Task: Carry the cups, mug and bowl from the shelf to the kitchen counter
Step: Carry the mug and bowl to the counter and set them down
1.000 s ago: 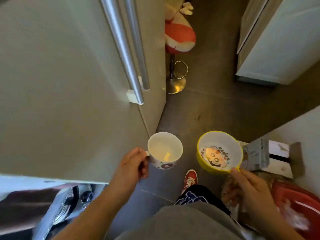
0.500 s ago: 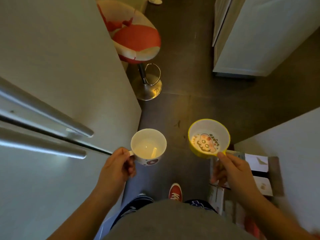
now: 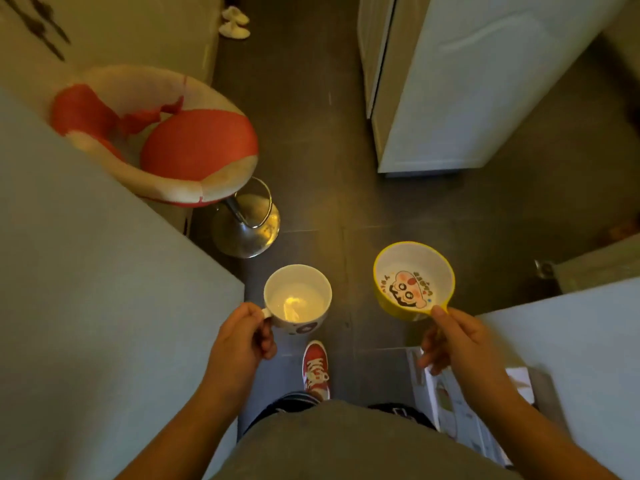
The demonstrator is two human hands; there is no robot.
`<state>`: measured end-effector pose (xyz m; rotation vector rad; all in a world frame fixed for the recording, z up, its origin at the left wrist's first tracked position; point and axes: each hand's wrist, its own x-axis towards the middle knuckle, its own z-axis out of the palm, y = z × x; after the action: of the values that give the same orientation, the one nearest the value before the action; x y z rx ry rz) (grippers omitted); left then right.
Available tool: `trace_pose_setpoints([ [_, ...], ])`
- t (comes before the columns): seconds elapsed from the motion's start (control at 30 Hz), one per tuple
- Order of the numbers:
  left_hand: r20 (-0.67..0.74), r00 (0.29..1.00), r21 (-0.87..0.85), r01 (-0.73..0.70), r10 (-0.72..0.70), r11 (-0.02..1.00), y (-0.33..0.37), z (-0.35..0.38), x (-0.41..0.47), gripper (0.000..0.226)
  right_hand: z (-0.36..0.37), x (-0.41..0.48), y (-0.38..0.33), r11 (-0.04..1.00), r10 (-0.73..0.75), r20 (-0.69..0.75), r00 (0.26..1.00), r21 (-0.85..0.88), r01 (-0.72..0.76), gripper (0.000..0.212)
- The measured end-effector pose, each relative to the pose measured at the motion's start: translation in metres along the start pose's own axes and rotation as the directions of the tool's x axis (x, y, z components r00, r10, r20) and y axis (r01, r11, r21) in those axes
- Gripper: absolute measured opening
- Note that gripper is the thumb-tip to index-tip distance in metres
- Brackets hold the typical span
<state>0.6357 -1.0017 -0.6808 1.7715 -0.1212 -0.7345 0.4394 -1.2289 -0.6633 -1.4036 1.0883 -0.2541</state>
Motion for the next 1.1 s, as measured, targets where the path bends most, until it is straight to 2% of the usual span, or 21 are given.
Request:
trace_pose_setpoints([
  [0.07,0.066,0.998,0.023,-0.01,0.009,1.0,0.026,0.019,0.037,0.044,-0.01,0.017,-0.01,1.0,0.018,-0.068,0.998,0.027,-0.016,0.05],
  [0.13,0.13,0.991,-0.01,0.011,-0.01,1.0,0.052,0.042,0.07,0.048,-0.024,0.03,-0.016,0.999,0.036,-0.118,0.992,0.044,-0.031,0.041],
  [0.27,0.283,0.959,-0.054,0.038,-0.022,0.998,0.099,0.101,0.131,0.034,-0.058,0.05,-0.021,0.987,0.12,-0.199,0.973,0.128,-0.096,0.037],
  [0.4,0.385,0.923,-0.067,0.042,-0.013,0.997,0.132,0.182,0.188,0.039,-0.094,0.083,-0.021,0.97,0.203,-0.265,0.943,0.189,-0.156,0.037],
  [0.63,0.444,0.894,-0.052,0.093,-0.061,0.994,0.19,0.318,0.263,0.043,-0.162,0.173,-0.028,0.951,0.277,-0.381,0.882,0.24,-0.195,0.036],
  [0.8,0.423,0.904,-0.042,0.086,-0.061,0.995,0.225,0.361,0.302,0.032,-0.194,0.239,-0.058,0.946,0.272,-0.402,0.875,0.277,-0.167,0.035],
  [0.97,0.395,0.915,-0.004,0.088,-0.079,0.996,0.25,0.389,0.359,0.035,-0.218,0.32,-0.099,0.946,0.259,-0.431,0.864,0.294,-0.137,0.036],
  [1.1,0.447,0.891,0.05,0.062,-0.078,0.997,0.268,0.418,0.416,0.037,-0.234,0.386,-0.126,0.954,0.243,-0.475,0.846,0.276,-0.118,0.038],
])
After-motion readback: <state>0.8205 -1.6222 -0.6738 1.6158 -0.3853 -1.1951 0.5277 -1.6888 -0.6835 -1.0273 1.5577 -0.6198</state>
